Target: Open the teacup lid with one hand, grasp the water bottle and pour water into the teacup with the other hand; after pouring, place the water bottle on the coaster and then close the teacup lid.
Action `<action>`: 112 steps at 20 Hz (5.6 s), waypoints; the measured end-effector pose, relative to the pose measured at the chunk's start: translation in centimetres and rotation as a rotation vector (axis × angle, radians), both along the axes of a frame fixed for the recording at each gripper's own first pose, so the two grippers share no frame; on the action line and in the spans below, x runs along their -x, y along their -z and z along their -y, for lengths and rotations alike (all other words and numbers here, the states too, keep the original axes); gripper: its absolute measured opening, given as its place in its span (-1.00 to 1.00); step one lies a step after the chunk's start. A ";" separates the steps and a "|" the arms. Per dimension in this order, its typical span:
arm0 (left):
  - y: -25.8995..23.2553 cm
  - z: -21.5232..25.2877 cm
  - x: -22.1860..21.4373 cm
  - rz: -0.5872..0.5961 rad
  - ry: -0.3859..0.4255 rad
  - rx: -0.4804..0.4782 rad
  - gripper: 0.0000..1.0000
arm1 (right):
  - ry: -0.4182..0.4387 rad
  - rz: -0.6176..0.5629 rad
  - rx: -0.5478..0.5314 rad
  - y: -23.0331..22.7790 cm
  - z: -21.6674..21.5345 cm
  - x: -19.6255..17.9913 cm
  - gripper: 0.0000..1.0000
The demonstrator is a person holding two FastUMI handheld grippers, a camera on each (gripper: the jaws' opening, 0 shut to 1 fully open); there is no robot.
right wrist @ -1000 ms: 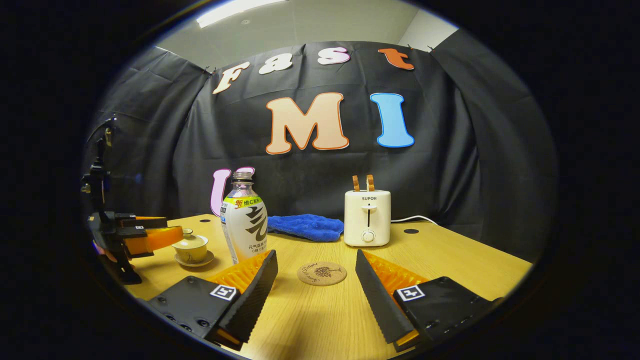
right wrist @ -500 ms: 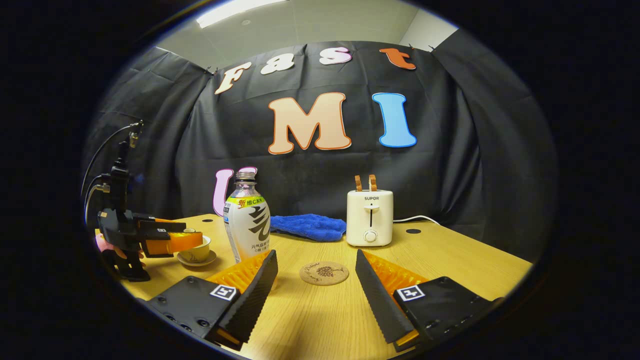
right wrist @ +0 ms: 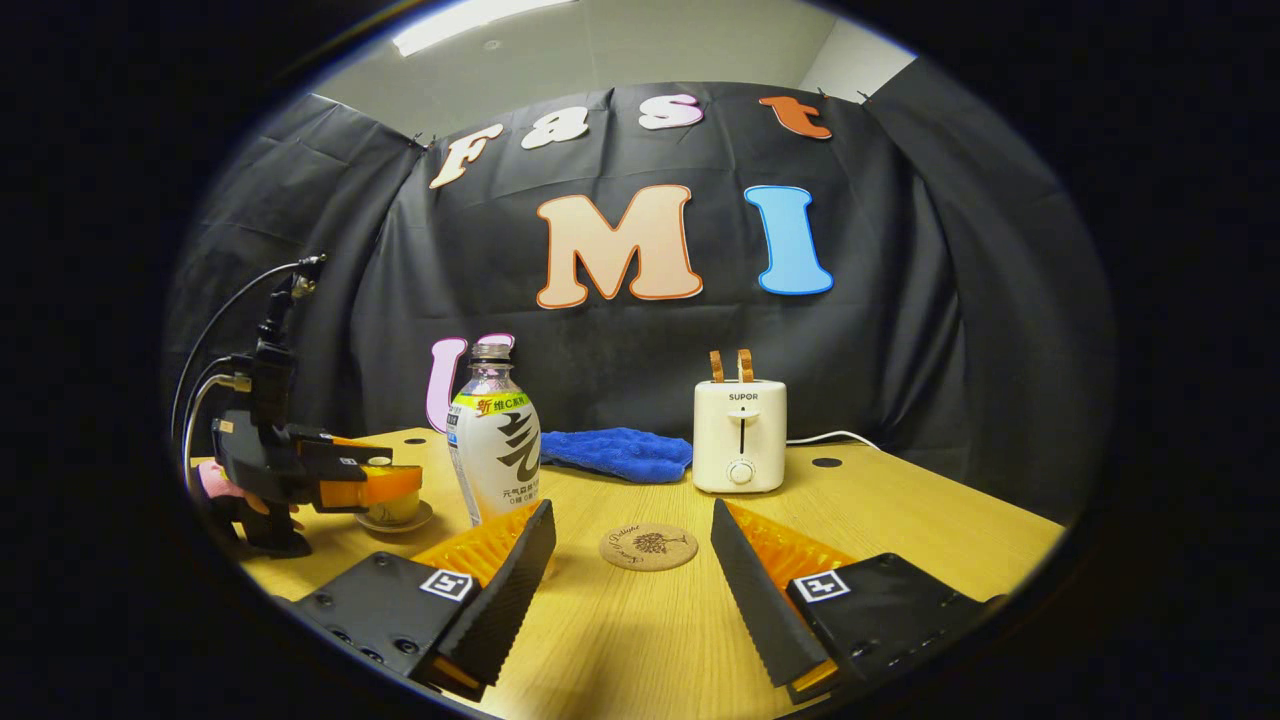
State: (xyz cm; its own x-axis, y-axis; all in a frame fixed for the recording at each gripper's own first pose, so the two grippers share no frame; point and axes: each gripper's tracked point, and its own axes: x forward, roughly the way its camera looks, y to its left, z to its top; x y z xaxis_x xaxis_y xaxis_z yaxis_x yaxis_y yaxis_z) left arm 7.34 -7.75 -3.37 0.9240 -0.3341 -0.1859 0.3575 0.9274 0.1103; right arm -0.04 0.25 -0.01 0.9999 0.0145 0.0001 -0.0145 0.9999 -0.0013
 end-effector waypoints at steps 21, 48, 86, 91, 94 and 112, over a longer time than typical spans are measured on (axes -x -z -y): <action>-1.7 -2.7 3.4 0.071 -0.074 0.129 -0.43 | -0.071 -0.002 -0.004 0.0 -1.4 0.2 0.90; -2.9 -10.9 6.0 0.166 -0.246 0.159 -0.44 | -0.207 -0.135 0.014 2.4 -11.5 -8.1 0.92; -2.7 -14.4 5.0 0.163 -0.276 0.159 -0.44 | -0.028 -0.026 1.214 -0.7 -12.0 -10.5 0.32; -2.6 -14.3 5.0 0.162 -0.276 0.161 -0.44 | -0.041 -0.045 1.336 1.4 -12.9 -11.5 0.32; -2.6 -14.4 5.1 0.161 -0.276 0.161 -0.44 | -0.039 -0.022 1.420 1.6 -13.0 -11.5 0.27; -2.6 -14.3 5.1 0.157 -0.277 0.164 -0.44 | -0.031 0.079 1.642 1.1 -13.9 -11.5 0.32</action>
